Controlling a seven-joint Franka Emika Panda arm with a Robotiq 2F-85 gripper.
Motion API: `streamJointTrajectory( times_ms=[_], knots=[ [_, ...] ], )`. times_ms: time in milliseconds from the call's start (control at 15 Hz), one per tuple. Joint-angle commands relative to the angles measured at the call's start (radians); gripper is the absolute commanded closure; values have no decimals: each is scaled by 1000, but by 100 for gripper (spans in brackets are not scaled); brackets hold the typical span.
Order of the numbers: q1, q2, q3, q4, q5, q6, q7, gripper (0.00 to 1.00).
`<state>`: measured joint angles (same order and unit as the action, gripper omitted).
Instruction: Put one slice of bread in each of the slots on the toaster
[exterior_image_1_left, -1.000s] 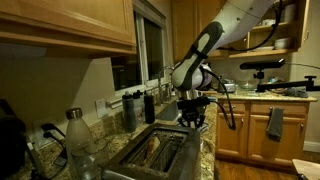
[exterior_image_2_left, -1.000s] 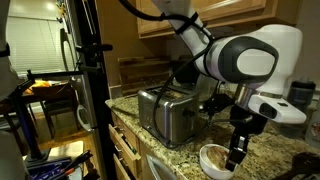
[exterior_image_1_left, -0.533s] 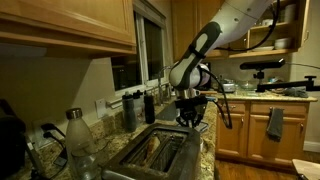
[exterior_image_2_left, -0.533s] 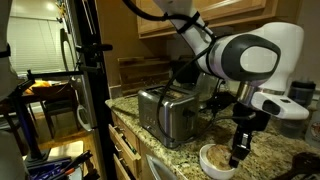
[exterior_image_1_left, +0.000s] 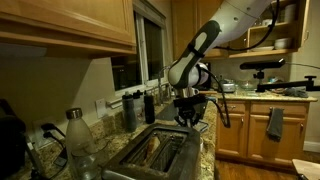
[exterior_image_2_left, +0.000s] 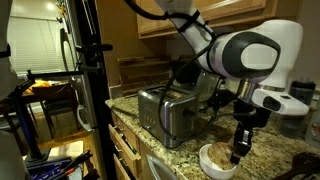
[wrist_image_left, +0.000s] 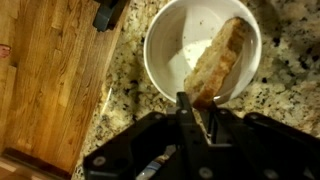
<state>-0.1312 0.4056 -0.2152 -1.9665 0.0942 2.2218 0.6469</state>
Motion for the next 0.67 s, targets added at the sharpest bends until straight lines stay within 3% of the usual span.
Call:
streamJointTrajectory(
  times_ms=[0,600],
  knots=[
    [15,-28,-15,7,-17,-52,28,90],
    [13,-52,-19,22,-20,-89,39,90]
  ],
)
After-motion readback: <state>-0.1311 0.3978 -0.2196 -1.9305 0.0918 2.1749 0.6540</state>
